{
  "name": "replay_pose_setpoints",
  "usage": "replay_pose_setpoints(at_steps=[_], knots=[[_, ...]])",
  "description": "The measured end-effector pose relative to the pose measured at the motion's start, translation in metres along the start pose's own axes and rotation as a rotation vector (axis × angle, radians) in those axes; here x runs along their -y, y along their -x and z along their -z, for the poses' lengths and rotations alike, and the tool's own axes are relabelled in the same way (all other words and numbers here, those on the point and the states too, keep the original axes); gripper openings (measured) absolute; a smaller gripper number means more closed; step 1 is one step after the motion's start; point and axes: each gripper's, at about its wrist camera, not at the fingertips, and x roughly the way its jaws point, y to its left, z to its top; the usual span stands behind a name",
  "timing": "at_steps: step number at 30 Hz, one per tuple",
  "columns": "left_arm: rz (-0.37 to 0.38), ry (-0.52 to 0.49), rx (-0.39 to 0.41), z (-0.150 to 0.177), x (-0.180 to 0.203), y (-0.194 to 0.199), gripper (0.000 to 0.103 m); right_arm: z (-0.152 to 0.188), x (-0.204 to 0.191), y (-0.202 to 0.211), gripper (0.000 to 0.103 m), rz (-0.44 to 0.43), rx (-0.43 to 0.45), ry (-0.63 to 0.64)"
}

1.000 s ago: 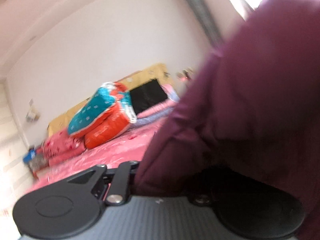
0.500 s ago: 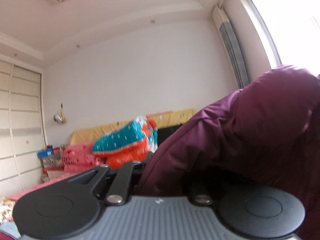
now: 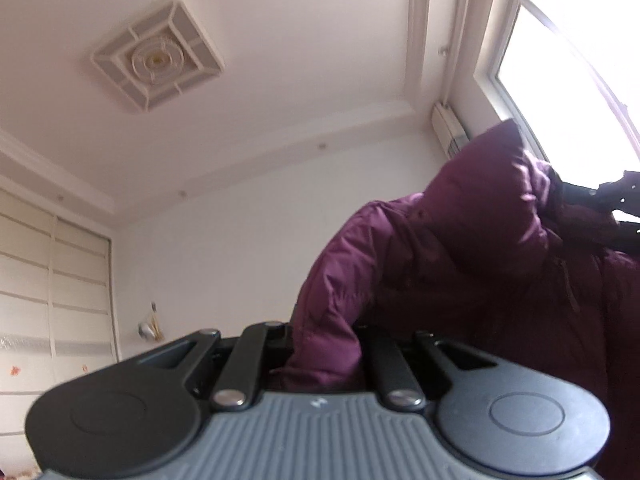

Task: Fold large clothes
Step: 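Lift the purple jacket high with both grippers, shaking it out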

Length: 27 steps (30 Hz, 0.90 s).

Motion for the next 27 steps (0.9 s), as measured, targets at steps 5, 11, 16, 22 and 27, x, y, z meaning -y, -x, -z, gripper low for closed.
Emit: replay_pose_setpoints(at_steps=[5,11,16,22,27], knots=[[-0.029,-0.025,0.050,-0.013,-0.009,-0.008,0.008,-0.028,-0.021,-0.023,0.030,-0.080,0.053,0.020],[-0.075,-0.053,-0.010,-0.005,-0.018,-0.023,0.008,-0.045,-0.016,-0.075,0.030,-0.109,0.042,0.039],[-0.123,-0.037,-0.171,0.069,-0.032,-0.083,0.008,-0.014,0.026,-0.146,0.030,-0.051,-0.120,-0.001],[-0.186,-0.001,-0.285,0.167,-0.047,-0.144,0.009,0.056,0.090,-0.209,0.030,0.049,-0.311,-0.041],[-0.207,0.026,-0.410,0.247,-0.056,-0.189,0.009,0.120,0.124,-0.242,0.030,0.129,-0.441,-0.035]])
